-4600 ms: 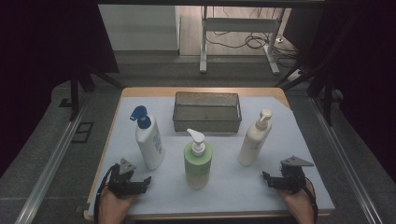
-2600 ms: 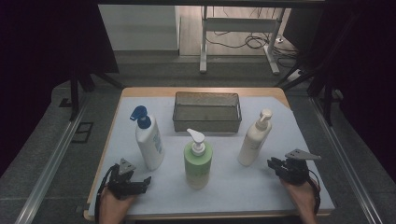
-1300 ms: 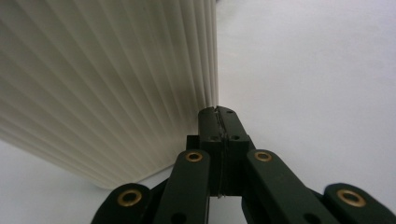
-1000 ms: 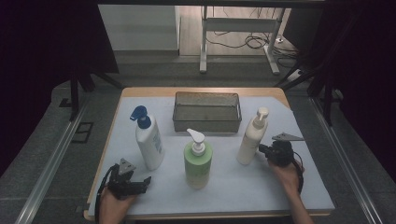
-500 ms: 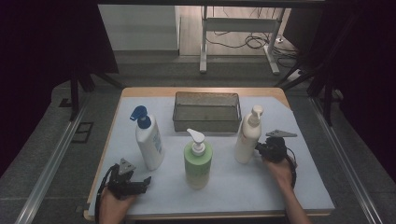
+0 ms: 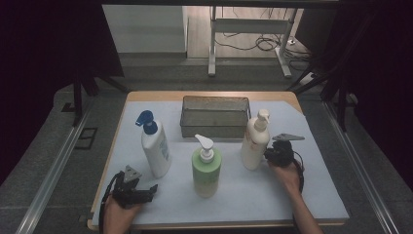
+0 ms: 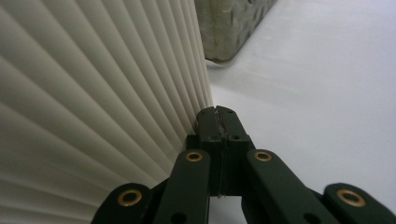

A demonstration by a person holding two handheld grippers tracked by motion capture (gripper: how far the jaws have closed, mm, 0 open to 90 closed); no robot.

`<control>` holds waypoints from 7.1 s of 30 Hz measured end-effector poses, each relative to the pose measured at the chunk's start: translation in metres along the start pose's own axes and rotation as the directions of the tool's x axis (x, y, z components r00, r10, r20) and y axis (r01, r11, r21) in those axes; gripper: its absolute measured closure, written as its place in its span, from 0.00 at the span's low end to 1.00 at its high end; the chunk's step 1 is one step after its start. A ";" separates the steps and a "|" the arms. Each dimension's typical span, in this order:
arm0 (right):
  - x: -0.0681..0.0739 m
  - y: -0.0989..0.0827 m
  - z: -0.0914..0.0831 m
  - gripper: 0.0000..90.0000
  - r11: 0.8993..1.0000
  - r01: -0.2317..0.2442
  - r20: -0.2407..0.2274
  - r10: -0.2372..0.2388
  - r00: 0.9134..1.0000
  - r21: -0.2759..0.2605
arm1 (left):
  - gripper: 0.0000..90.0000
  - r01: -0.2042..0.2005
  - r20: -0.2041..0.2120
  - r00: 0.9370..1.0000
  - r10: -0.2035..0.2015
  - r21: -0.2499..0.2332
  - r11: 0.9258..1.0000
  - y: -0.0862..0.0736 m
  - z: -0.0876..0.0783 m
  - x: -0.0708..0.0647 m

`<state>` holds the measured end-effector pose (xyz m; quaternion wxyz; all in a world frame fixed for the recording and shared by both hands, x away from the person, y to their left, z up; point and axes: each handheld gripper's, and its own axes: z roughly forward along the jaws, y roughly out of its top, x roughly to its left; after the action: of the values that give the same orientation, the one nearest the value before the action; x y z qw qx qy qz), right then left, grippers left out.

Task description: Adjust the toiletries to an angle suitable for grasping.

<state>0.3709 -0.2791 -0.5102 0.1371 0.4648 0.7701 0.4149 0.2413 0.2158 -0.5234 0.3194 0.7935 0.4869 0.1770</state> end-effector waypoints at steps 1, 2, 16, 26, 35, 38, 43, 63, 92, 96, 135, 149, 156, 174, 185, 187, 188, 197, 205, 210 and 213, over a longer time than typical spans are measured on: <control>0.001 0.001 0.001 1.00 1.000 -0.001 -0.003 0.001 1.000 0.000 | 0.14 0.000 0.000 1.000 0.000 0.000 1.000 0.000 0.000 0.000; 0.001 0.001 0.002 1.00 1.000 -0.001 -0.006 0.001 1.000 -0.002 | 0.14 0.000 0.000 1.000 0.000 0.000 1.000 0.000 0.000 0.000; 0.002 0.003 0.000 0.97 1.000 -0.005 -0.026 0.004 1.000 -0.015 | 0.14 0.000 0.000 1.000 0.000 0.000 1.000 0.000 0.000 0.000; 0.007 -0.010 -0.035 1.00 1.000 0.014 -0.021 -0.014 1.000 -0.017 | 0.14 -0.001 -0.001 1.000 0.001 0.000 1.000 0.000 0.000 0.000; 0.028 -0.028 -0.060 1.00 0.998 0.064 -0.061 -0.064 0.996 -0.012 | 0.14 -0.002 -0.001 1.000 0.002 0.000 1.000 0.000 0.000 0.000; 0.039 -0.031 -0.060 1.00 0.997 0.082 -0.087 -0.083 0.993 -0.015 | 0.14 -0.002 -0.001 1.000 0.002 0.000 1.000 0.000 0.000 0.000; 0.057 -0.030 -0.053 1.00 0.992 0.123 -0.131 -0.124 0.984 -0.020 | 0.14 -0.002 -0.001 1.000 0.002 0.000 1.000 0.000 0.000 0.000; 0.080 -0.023 -0.018 1.00 0.980 0.198 -0.042 -0.197 0.979 0.003 | 0.14 -0.002 -0.001 1.000 0.002 0.000 1.000 0.000 0.000 0.000; 0.068 -0.025 -0.054 0.76 0.983 0.184 -0.068 -0.185 0.980 -0.013 | 0.14 -0.001 -0.001 1.000 0.001 0.000 1.000 0.000 0.000 0.000; 0.063 -0.022 -0.068 0.61 0.986 0.162 -0.039 -0.163 0.986 -0.026 | 0.14 -0.001 -0.001 1.000 0.001 0.000 1.000 0.000 0.000 0.000; 0.066 0.062 -0.057 0.27 0.986 0.132 0.106 -0.121 0.987 -0.104 | 0.14 -0.003 0.000 1.000 0.003 0.000 1.000 0.000 0.000 0.000; 0.070 0.067 -0.044 0.40 0.988 0.124 0.147 -0.110 0.983 -0.094 | 0.14 -0.002 0.000 1.000 0.002 0.000 1.000 0.000 0.000 0.000; 0.072 0.066 -0.046 0.41 0.988 0.124 0.144 -0.110 0.983 -0.090 | 0.14 -0.002 0.000 1.000 0.002 0.000 1.000 0.000 0.000 0.000; 0.091 0.088 -0.071 0.41 0.982 0.161 0.079 -0.154 0.985 -0.095 | 0.14 -0.002 0.000 1.000 0.002 0.000 1.000 0.000 0.000 0.000; 0.103 0.105 -0.074 0.41 0.980 0.172 0.034 -0.170 0.985 -0.096 | 0.14 0.000 0.001 1.000 0.000 0.000 1.000 0.000 0.000 0.000; 0.105 0.108 -0.073 0.41 0.981 0.168 0.028 -0.166 0.986 -0.099 | 0.14 -0.002 0.000 1.000 0.002 0.000 1.000 0.000 0.000 0.000; 0.105 0.109 -0.073 0.41 0.980 0.168 0.029 -0.166 0.986 -0.103 | 0.14 0.000 0.001 1.000 0.000 0.000 1.000 0.000 0.000 0.000; 0.109 0.126 -0.068 0.41 0.983 0.147 0.016 -0.146 0.989 -0.113 | 0.14 0.000 0.001 1.000 0.000 0.000 1.000 0.000 0.000 0.000; 0.113 0.144 -0.063 0.41 0.980 0.155 0.034 -0.152 0.988 -0.127 | 0.14 0.000 0.001 1.000 0.000 0.001 1.000 0.000 0.000 0.000; 0.114 0.151 -0.056 0.41 0.978 0.158 0.045 -0.153 0.987 -0.139 | 0.14 0.000 0.002 1.000 0.000 0.000 1.000 0.000 0.000 0.000; 0.114 0.155 -0.053 0.41 0.978 0.154 0.049 -0.149 0.988 -0.139 | 0.14 -0.003 0.000 1.000 0.003 0.000 1.000 0.000 0.000 0.000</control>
<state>0.3715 -0.1769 -0.3387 0.2158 0.4015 0.7689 0.4484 0.2416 0.2161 -0.5234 0.3190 0.7943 0.4857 0.1774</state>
